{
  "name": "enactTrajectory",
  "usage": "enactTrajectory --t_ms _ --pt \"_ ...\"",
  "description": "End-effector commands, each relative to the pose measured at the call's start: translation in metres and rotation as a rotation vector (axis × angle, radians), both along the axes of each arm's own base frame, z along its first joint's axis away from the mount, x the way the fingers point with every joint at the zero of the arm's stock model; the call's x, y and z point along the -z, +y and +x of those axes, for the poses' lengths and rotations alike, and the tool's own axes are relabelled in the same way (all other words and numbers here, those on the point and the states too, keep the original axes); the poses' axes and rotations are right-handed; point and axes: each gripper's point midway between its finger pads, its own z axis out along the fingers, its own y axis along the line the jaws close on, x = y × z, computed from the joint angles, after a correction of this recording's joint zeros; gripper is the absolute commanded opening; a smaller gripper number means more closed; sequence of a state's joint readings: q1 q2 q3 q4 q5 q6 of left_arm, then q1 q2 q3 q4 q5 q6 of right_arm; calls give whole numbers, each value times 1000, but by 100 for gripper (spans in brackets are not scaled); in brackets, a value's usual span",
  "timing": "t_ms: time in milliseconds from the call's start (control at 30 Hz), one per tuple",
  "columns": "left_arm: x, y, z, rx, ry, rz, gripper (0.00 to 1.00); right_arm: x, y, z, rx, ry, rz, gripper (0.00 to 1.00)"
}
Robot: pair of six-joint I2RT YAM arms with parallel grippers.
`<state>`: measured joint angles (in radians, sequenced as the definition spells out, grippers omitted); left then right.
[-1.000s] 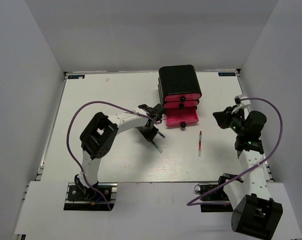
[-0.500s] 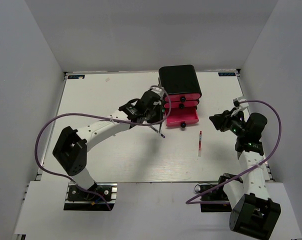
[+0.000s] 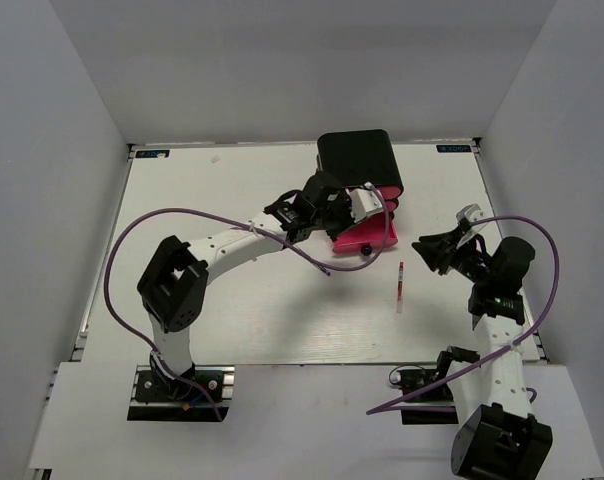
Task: Sort the stationery into containers
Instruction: Place the stationery into the container
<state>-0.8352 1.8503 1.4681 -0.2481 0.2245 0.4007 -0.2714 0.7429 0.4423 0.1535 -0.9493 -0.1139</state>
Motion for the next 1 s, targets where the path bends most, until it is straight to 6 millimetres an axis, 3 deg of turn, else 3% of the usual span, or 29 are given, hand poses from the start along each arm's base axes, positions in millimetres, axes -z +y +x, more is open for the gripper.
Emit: enactTrajectory --t_ms 0,33,167,367,467,500,600,633,767,833,867,933,967 --pt "-47 -22 14 89 -206 -97 1 -11 0 1 -31 -77 -25 34" --pt "-38 -25 17 89 -199 -90 1 -11 0 2 -31 -78 -26 34" --pt "-33 -37 31 77 -233 -116 1 -9 -3 2 -15 -86 -30 34" --pt "-15 -52 35 95 -196 -137 1 -8 -7 3 -5 -84 -26 36" --pt "-13 -52 39 65 -190 -142 12 -6 -8 2 -5 -78 -23 37" --pt "-13 -55 41 56 -180 -157 24 -6 -10 3 2 -77 -23 39" --pt "-16 -54 43 40 -178 -156 39 -4 -7 0 -28 -67 -15 48" --pt "-23 -54 42 35 -179 -169 49 -1 -7 -1 -37 -54 -13 52" --pt "-49 -54 35 34 -164 -223 54 -1 2 -10 -120 -41 4 56" --pt "-75 -55 25 41 -166 -268 58 -1 7 -14 -151 -45 9 54" --pt "-99 -51 21 38 -185 -304 59 0 5 -13 -131 -39 7 54" --pt "-108 -39 15 -10 -156 -326 63 -1 -3 -3 -71 -25 -19 49" --pt "-134 -27 7 -36 -168 -363 65 10 -3 -6 -60 51 -2 49"
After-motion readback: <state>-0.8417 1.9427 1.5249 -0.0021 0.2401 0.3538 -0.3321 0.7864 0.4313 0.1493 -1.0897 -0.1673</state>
